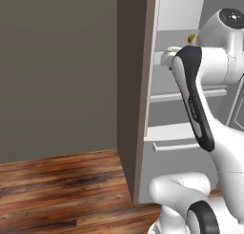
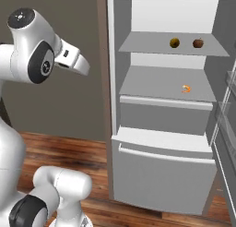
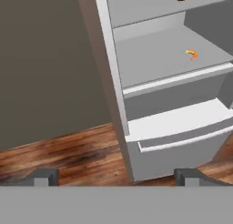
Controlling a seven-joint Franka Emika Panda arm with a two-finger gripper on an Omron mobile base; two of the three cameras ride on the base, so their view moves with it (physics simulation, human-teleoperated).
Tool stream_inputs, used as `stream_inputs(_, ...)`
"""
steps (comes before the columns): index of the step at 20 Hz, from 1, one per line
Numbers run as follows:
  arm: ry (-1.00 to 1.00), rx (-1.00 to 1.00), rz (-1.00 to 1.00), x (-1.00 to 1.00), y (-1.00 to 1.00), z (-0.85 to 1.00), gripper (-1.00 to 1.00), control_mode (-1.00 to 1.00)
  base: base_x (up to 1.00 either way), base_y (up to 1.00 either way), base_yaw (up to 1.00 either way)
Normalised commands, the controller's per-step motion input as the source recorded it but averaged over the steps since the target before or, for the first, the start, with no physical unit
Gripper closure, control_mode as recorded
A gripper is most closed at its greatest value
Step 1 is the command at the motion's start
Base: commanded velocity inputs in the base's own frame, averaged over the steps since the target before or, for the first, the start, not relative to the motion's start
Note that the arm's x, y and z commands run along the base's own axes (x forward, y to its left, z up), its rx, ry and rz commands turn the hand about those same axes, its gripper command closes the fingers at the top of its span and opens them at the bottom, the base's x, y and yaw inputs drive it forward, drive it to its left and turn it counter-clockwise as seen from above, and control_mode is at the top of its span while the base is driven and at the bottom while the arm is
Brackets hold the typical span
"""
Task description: Open the fridge, remove the apple, lemon, and shrimp, and place them on any counter.
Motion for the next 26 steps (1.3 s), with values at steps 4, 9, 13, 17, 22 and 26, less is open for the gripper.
stream_inputs(4, -0.14, 0.00, 0.16, 0.00, 0.29, 0.00, -1.00, -1.00, 0.00, 0.00, 0.00)
stream_inputs(9, -0.07, 0.00, 0.01, -0.13, 0.14, 0.06, -1.00, -1.00, 0.00, 0.00, 0.00)
stream_inputs(13, -0.04, -0.03, 0.00, -0.21, 0.21, 0.05, -1.00, -1.00, 0.00, 0.00, 0.00)
stream_inputs(17, 0.00, -0.05, 0.02, -0.25, 0.05, 0.05, -1.00, -1.00, 0.00, 0.00, 0.00)
stream_inputs(22, 0.01, -0.03, 0.01, -0.18, 0.00, 0.00, -1.00, -1.00, 0.00, 0.00, 0.00)
stream_inputs(26, 0.00, -0.02, 0.00, -0.18, 0.00, 0.00, -1.00, -1.00, 0.00, 0.00, 0.00)
